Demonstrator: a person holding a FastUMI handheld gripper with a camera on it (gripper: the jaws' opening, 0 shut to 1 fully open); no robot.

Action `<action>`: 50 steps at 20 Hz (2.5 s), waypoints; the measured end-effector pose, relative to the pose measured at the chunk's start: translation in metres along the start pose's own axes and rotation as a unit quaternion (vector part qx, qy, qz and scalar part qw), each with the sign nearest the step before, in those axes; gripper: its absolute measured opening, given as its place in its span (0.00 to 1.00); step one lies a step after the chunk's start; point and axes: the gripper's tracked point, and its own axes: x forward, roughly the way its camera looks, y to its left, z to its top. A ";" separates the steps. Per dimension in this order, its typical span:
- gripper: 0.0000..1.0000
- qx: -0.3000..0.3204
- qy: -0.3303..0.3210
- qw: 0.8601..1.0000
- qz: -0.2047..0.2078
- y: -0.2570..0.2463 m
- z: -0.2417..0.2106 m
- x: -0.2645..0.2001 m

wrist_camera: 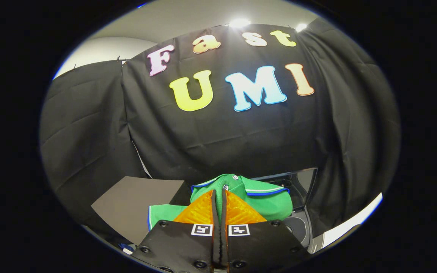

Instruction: Put the clothes into the washing machine and then close the washing machine lid.

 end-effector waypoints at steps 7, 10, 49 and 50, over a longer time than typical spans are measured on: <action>0.01 -0.010 0.026 1.000 -0.003 -0.028 -0.038 0.011; 0.01 -0.023 0.033 0.999 -0.010 -0.041 -0.057 0.018; 0.98 -0.073 0.131 0.985 -0.089 -0.089 -0.203 0.070; 0.98 -0.075 0.124 0.985 -0.090 -0.087 -0.196 0.069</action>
